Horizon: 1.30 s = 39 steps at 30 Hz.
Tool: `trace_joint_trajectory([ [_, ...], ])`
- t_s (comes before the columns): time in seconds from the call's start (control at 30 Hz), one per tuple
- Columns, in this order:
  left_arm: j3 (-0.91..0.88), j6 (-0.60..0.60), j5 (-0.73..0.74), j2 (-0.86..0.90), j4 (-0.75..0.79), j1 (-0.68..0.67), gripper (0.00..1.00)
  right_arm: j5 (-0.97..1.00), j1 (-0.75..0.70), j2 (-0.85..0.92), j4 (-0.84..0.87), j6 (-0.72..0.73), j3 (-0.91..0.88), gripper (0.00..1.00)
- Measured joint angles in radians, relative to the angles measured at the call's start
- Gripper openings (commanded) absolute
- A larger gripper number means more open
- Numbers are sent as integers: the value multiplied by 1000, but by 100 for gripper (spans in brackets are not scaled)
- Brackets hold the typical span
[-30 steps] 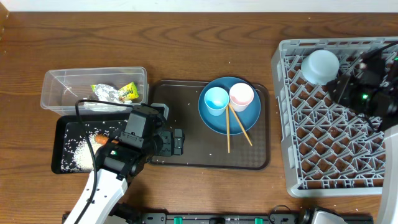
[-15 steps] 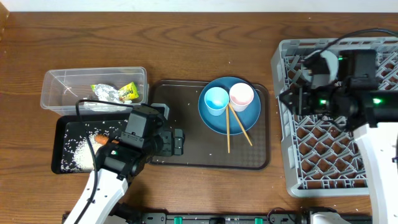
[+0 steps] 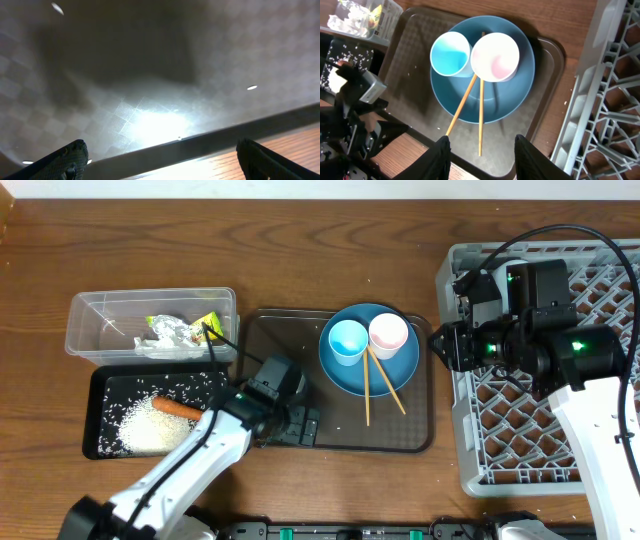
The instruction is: Sort waste into correct bins and load items into the dishwasher rack
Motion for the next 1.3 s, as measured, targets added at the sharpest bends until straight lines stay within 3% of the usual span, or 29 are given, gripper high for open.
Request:
trace_joint_trajectory([
  [0.5, 0, 0, 0, 27, 0, 0, 98, 8, 0, 0, -42, 7, -1, 40],
  [0.9, 0, 0, 0, -346, 1, 0, 98, 47, 0, 0, -80, 8, -6, 44],
  [0.97, 0, 0, 0, -368, 0, 0, 98, 53, 0, 0, -90, 8, -8, 46],
  [1.13, 0, 0, 0, -376, 0, 0, 98, 59, 0, 0, -109, 14, -9, 70],
  [1.3, 0, 0, 0, -376, 2, 0, 98, 81, 0, 0, -162, 14, -9, 72],
])
